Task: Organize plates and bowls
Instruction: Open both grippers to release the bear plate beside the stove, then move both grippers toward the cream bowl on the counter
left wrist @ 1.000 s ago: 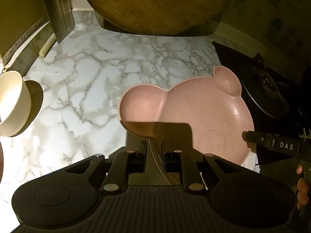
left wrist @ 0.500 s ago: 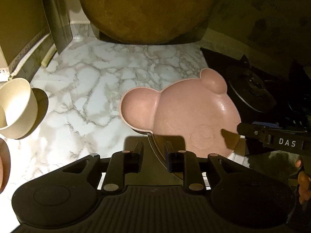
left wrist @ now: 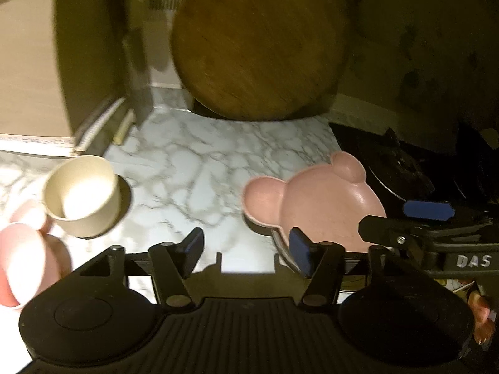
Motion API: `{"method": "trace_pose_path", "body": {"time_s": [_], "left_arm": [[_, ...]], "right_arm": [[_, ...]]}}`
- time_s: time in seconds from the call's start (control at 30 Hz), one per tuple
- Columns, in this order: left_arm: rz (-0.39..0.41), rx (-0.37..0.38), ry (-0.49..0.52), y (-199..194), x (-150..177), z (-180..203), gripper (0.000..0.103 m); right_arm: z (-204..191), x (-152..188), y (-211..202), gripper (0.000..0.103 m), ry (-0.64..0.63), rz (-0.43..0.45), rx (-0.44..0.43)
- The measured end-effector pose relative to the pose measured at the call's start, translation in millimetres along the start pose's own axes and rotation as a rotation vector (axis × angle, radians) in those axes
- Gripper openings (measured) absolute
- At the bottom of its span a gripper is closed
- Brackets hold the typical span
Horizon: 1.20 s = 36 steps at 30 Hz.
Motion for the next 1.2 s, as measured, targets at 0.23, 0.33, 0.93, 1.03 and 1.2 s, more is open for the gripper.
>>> {"method": "trace_pose_path", "body": {"time_s": [0.23,0.33,0.93,1.03,1.2], "left_arm": [[0.083,-0.060,-0.046,-35,6,-37,0.071],[0.128,-0.095,-0.062,-51,9,-54,0.074],[0.116,-0.250,-0.247,-61,0,-170,0.082],[0.086,-0.274,-0.270,-47,-3,-189,0.082],[0.057,-0.293,-0.283,-19,-16,-209,0.082]], "right_arm": [[-51,-7,-3,0.102,-0.081,0.059,-0.049],[-72,-9,-1,0.102,-0.103,0.068,-0.070],[-160,-38,66,0.102,-0.163,-0.007,-0.116],[-165,-43,86,0.102,-0.165,-0.035,-0.102],[-172,-47,118,0.099,-0.181,-0.069,-0.093]]}}
Point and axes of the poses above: each gripper's, at about its wrist camera, not at the fingertips, and y roughly the way its jaws point, z to its right, x to its underside, the point moved 4 cm from there along y, roughly the way its jaws point, and after that the axes turned 1 degree about -y, right-handed, at the moved point
